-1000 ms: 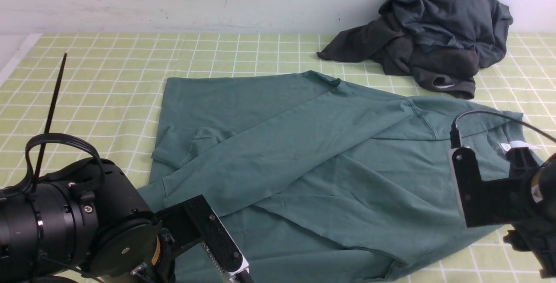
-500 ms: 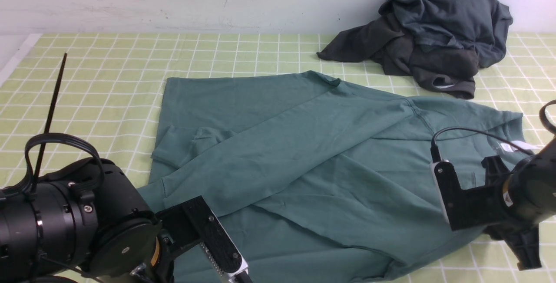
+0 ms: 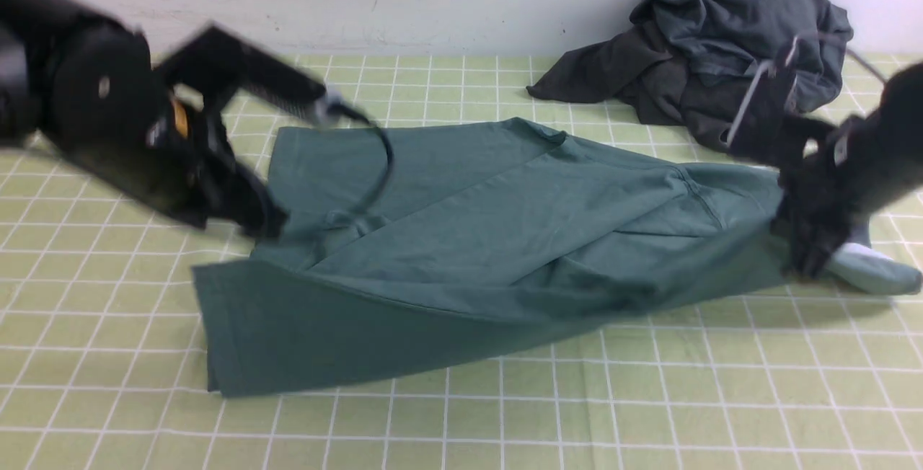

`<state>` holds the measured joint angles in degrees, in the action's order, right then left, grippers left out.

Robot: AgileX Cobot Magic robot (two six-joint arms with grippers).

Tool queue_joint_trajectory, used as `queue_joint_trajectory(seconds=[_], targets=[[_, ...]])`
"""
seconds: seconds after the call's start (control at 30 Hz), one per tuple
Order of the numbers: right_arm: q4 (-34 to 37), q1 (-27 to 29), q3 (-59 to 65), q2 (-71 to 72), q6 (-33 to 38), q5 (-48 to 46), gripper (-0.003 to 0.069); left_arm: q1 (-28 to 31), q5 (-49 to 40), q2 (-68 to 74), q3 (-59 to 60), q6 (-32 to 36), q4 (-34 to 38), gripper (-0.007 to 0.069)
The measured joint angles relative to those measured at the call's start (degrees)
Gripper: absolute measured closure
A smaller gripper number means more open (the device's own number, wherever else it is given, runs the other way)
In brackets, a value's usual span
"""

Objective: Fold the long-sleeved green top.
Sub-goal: Use both arms to drag the lower edge of the fabric forward and fold it over the upper edge

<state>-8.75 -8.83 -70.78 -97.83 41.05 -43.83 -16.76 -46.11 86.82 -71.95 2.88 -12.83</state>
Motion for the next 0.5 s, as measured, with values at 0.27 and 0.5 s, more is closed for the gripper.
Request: queue_joint_trajectory(seconds=[0.27,0.5], targets=[[12.50,4.40,-21.28,-19.32,0.13,-5.92,0.0662,4.69,-1.97,24.82,-27.37,0.28,0.44,0.0614],[16.00,4.40,-24.00,-22.16,1.96,-20.37,0.0662,4.69,-22.70,28.02,-25.86,8.50,9.21,0.0601]])
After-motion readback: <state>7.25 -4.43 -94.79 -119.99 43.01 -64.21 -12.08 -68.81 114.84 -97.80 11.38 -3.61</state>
